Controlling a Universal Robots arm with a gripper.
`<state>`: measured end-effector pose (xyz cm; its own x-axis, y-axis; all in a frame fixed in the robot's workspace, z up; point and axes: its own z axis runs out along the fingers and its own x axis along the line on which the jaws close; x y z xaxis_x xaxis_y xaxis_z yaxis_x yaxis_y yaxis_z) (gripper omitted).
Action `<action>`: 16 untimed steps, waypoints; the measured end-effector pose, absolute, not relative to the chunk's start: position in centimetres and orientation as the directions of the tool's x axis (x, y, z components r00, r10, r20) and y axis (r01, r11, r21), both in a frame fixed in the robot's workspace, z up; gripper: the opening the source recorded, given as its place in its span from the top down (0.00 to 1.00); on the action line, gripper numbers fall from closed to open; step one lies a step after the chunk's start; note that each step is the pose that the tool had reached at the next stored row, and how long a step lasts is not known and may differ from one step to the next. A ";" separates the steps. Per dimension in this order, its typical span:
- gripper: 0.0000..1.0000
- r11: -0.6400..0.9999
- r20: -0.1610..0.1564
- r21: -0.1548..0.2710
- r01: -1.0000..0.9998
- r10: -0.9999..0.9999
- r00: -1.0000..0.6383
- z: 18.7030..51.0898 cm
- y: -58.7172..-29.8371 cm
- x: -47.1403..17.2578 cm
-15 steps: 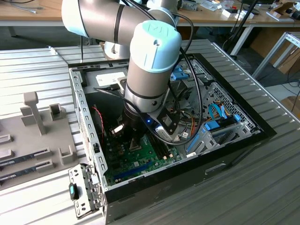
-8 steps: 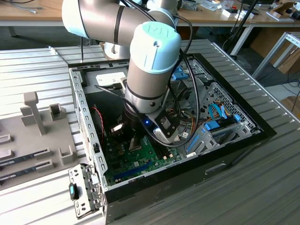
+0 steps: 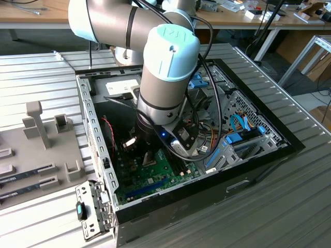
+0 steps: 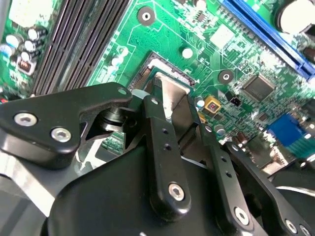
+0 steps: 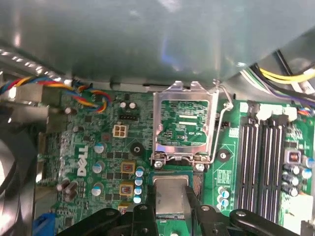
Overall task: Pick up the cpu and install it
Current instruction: 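Place the cpu into insertion slot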
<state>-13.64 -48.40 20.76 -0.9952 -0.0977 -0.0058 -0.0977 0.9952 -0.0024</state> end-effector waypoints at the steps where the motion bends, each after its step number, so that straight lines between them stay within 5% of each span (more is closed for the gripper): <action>1: 0.65 0.995 -0.006 -0.002 -0.101 -0.101 -0.995 20.8 -48.4 -13.6; 16: 0.57 0.997 -0.006 -0.003 -0.072 -0.072 -0.997 20.8 -48.2 -13.5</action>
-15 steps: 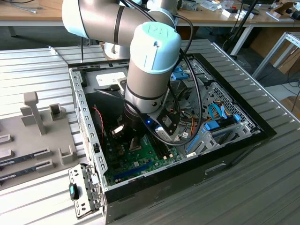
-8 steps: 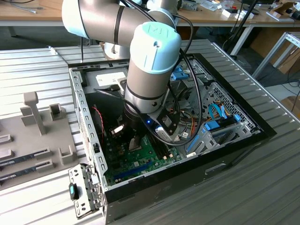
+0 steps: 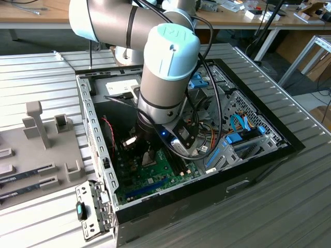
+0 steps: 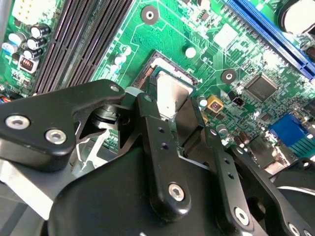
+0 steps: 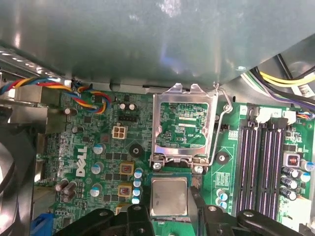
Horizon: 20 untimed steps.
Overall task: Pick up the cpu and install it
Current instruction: 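Place the cpu into insertion slot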
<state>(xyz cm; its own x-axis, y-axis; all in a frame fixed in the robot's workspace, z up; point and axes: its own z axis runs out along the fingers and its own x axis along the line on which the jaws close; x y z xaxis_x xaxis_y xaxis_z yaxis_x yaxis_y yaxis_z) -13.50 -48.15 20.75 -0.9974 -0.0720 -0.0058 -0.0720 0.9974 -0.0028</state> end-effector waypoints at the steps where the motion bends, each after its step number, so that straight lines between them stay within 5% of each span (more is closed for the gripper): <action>1: 0.57 0.997 -0.006 -0.003 -0.072 -0.072 -0.997 20.8 -48.2 -13.5; 5: 0.57 0.997 -0.006 -0.003 -0.072 -0.072 -0.997 20.6 -48.1 -13.5; 6: 0.57 0.997 0.033 0.000 -0.072 -0.072 -0.997 20.6 -48.1 -13.5; 7: 0.57 0.997 0.037 0.000 -0.072 -0.072 -0.997 20.6 -48.1 -13.2; 20: 0.57 0.995 0.041 0.001 -0.102 -0.102 -0.994 20.5 -48.2 -12.8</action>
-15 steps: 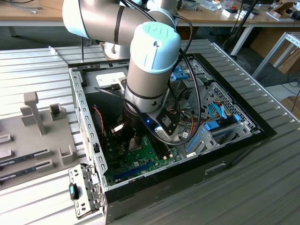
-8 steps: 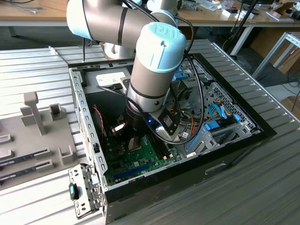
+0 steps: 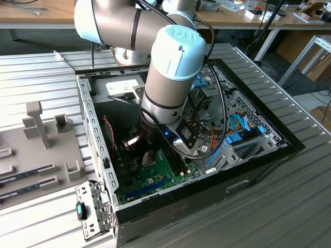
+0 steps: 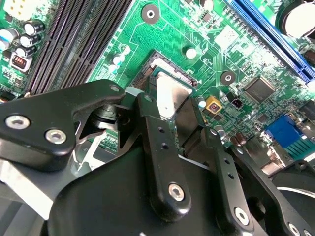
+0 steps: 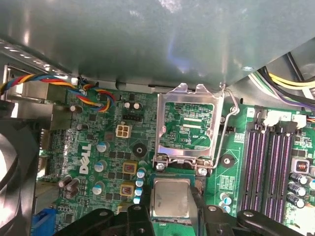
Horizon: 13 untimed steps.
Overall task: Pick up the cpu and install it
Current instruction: 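Place the cpu into insertion slot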
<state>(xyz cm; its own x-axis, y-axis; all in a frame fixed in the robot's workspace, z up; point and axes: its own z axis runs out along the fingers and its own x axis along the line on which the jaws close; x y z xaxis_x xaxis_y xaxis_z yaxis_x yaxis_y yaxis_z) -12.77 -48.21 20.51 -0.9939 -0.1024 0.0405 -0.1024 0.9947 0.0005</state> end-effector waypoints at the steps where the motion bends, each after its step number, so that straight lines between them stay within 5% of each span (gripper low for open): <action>1: 0.57 0.995 0.041 0.001 -0.102 -0.102 -0.994 20.5 -48.2 -12.7; 13: 0.57 0.995 0.041 0.002 -0.103 -0.103 -0.994 20.3 -48.3 -12.7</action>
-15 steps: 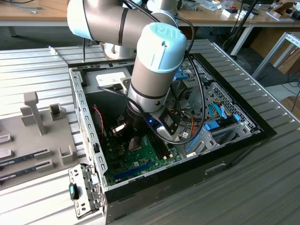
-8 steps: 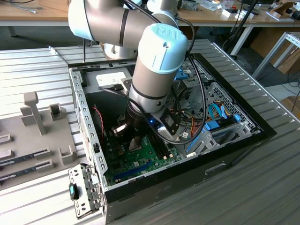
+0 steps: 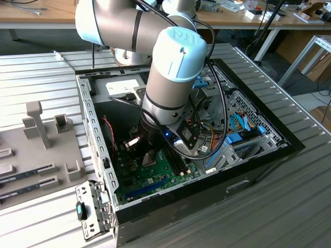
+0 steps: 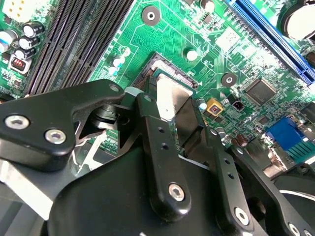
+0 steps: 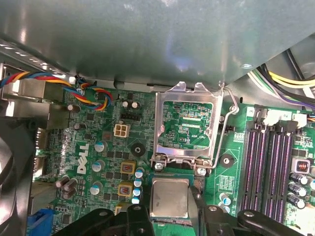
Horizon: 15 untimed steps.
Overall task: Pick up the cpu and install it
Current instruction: 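Place the cpu into insertion slot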
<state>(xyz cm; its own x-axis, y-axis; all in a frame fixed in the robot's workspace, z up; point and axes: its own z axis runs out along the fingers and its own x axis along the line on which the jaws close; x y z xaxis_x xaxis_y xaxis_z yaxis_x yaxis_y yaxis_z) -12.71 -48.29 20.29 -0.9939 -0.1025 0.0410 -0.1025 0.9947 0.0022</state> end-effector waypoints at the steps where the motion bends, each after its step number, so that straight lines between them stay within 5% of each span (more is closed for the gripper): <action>1: 0.57 0.995 0.041 0.002 -0.103 -0.103 -0.994 20.3 -48.3 -12.7; 15: 0.62 0.995 0.041 0.003 -0.102 -0.102 -0.994 20.4 -48.3 -12.7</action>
<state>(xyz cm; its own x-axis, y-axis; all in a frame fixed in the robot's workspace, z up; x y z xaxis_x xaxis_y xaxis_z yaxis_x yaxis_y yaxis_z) -12.71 -48.28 20.36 -0.9939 -0.1022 0.0406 -0.1022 0.9948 0.0027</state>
